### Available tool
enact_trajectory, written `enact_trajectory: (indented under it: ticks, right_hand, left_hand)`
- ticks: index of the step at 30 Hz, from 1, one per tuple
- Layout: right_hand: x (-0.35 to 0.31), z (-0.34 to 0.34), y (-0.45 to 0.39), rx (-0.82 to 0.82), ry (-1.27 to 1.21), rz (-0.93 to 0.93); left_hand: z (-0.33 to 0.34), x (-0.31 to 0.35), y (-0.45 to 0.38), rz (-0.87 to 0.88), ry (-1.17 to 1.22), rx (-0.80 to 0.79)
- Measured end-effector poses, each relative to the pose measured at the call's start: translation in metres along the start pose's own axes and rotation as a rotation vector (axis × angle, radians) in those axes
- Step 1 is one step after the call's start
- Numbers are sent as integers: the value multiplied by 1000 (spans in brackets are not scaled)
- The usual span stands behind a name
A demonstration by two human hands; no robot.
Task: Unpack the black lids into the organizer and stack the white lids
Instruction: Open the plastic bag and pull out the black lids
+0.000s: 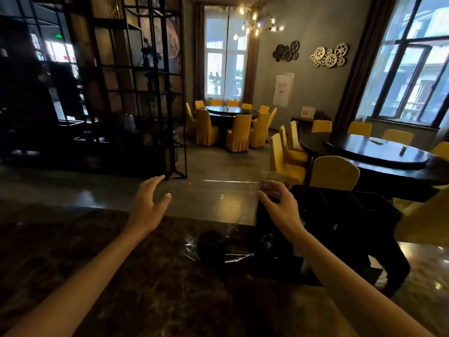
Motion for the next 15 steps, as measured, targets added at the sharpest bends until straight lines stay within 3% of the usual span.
enact_trajectory:
  ticks: [6, 15]
  right_hand:
    - [30, 24, -30, -30, 27, 69]
    - [52, 47, -42, -20, -153, 91]
  left_hand:
    - [29, -53, -9, -253, 243, 2]
    - [55, -67, -8, -278, 493, 45]
Point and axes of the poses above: each hand's wrist, its own y-axis away from the middle knuckle, its own z-axis out of the palm, x = y × z, the point moved 10 cm from there along -y, towards the middle knuckle, and after that the axes turned 11 degrees about z, right-handed, at the moved point
